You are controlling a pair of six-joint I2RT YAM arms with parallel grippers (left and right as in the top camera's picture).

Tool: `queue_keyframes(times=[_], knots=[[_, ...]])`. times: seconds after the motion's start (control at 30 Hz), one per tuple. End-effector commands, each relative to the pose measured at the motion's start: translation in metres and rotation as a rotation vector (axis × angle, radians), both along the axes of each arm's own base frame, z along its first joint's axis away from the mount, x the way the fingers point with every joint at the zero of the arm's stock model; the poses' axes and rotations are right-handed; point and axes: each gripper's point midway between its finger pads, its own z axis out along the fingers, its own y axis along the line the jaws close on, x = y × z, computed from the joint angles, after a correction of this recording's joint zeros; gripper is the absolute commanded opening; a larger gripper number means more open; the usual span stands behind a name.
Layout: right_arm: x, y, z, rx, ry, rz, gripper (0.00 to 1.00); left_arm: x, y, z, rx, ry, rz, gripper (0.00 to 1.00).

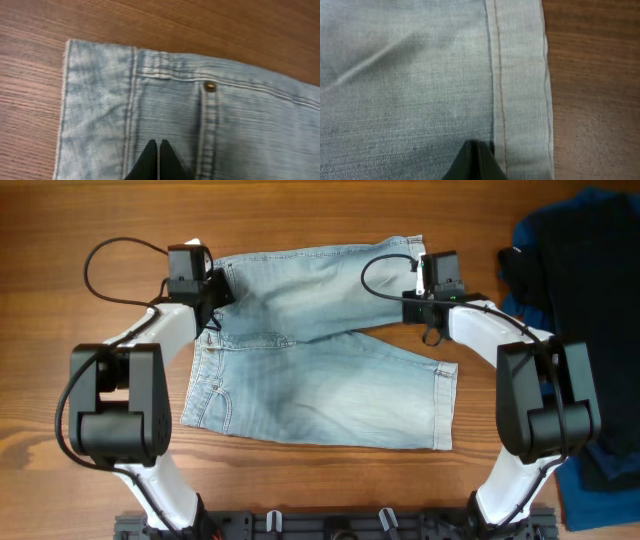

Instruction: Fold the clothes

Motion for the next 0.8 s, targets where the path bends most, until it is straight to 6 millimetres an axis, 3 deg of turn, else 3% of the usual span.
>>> queue_keyframes(times=[0.0,0.2,0.37,0.43,0.63,0.7,0.77], knots=[[-0.048,-0.02,-0.035,-0.019,0.192,-0.169,0.04,0.002,0.011,-0.004,0.057,-0.002,0.028,0.04],[-0.06,-0.028,0.004,-0.049,0.182,-0.189,0.04,0.008,0.012,0.001,0.055,-0.033,0.03,0.04],[-0.05,-0.026,0.016,-0.053,0.129,-0.15,0.04,0.014,0.011,0.007,0.054,-0.069,0.031,0.04],[-0.034,-0.019,0.028,-0.035,0.076,-0.097,0.04,0.024,0.011,0.018,0.052,-0.125,0.032,0.04],[0.017,-0.002,0.1,0.029,-0.111,-0.041,0.04,0.031,0.001,0.067,0.005,-0.237,-0.008,0.04],[0.029,0.008,0.113,0.064,-0.162,0.031,0.04,0.031,-0.007,0.068,-0.027,-0.236,-0.042,0.04],[0.042,0.005,0.121,0.081,-0.219,0.038,0.04,0.03,-0.014,0.062,-0.05,-0.223,-0.068,0.04]])
